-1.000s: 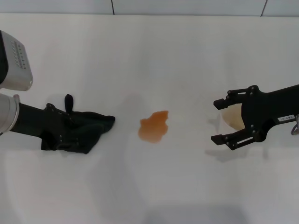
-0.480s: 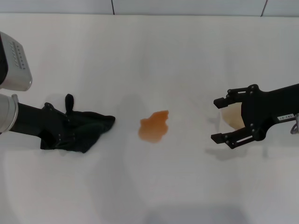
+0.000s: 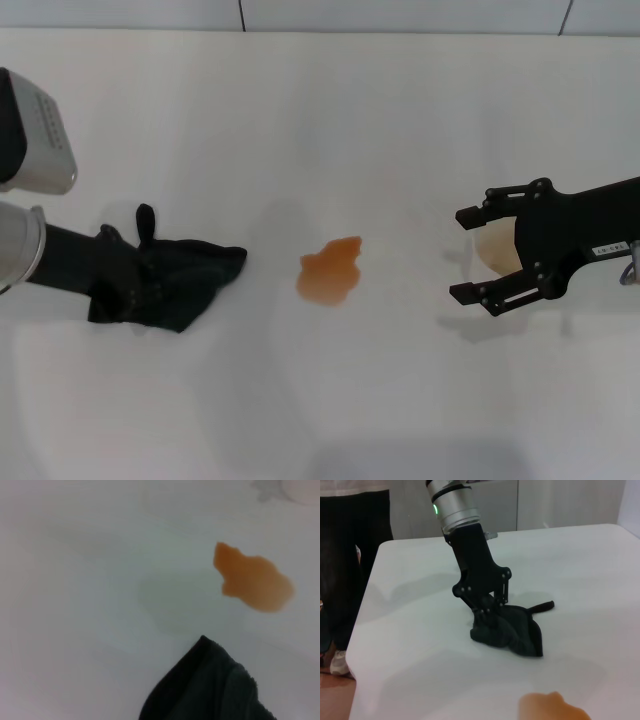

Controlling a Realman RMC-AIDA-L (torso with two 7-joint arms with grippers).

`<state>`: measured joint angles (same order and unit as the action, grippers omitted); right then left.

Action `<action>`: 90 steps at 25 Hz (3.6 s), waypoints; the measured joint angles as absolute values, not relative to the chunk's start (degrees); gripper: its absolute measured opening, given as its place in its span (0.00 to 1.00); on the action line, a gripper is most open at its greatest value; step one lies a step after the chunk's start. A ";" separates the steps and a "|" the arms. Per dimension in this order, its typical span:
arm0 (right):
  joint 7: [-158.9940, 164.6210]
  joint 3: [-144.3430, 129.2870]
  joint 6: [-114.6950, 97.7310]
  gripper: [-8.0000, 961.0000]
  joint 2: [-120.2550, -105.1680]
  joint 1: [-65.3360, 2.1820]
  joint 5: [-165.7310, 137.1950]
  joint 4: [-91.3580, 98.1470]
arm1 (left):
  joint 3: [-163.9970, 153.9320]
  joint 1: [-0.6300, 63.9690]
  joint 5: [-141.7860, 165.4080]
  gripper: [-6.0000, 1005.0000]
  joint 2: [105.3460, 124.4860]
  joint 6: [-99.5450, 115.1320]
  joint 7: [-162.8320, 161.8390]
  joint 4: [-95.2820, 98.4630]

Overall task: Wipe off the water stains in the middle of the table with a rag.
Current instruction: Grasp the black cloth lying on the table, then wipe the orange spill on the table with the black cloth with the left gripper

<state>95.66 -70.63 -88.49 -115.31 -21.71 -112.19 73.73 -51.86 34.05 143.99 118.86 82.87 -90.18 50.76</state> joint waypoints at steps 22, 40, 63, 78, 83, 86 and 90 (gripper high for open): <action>93.99 -73.46 -85.27 0.91 -115.31 -22.44 -111.35 73.65 | -68.07 52.90 132.25 0.10 119.59 69.65 -106.44 34.33; 93.62 -73.21 -85.38 0.91 -115.24 -22.21 -111.12 73.65 | -93.63 39.21 125.26 0.10 119.76 66.19 -122.11 54.77; 93.20 -74.37 -85.25 0.91 -115.31 -22.14 -109.94 73.56 | -84.55 40.51 128.32 0.10 119.53 60.52 -121.08 48.40; 93.25 -73.92 -85.84 0.91 -115.31 -21.79 -109.94 74.19 | -95.55 34.91 125.52 0.10 119.79 65.03 -124.40 60.38; 93.37 -74.17 -85.88 0.91 -115.31 -21.79 -109.75 74.35 | -96.10 33.45 126.70 0.10 119.78 64.43 -124.83 60.96; 93.41 -74.20 -85.88 0.91 -115.31 -21.79 -109.26 74.42 | -92.30 33.12 127.48 0.10 119.44 63.72 -124.46 60.50; 93.43 -74.36 -85.88 0.91 -115.31 -21.84 -109.20 74.45 | -84.35 33.33 129.74 0.10 119.28 63.52 -122.96 58.74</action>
<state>93.43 -74.36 -85.88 -115.31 -21.84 -109.20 74.45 -84.35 33.33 129.74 119.28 63.52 -122.96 58.74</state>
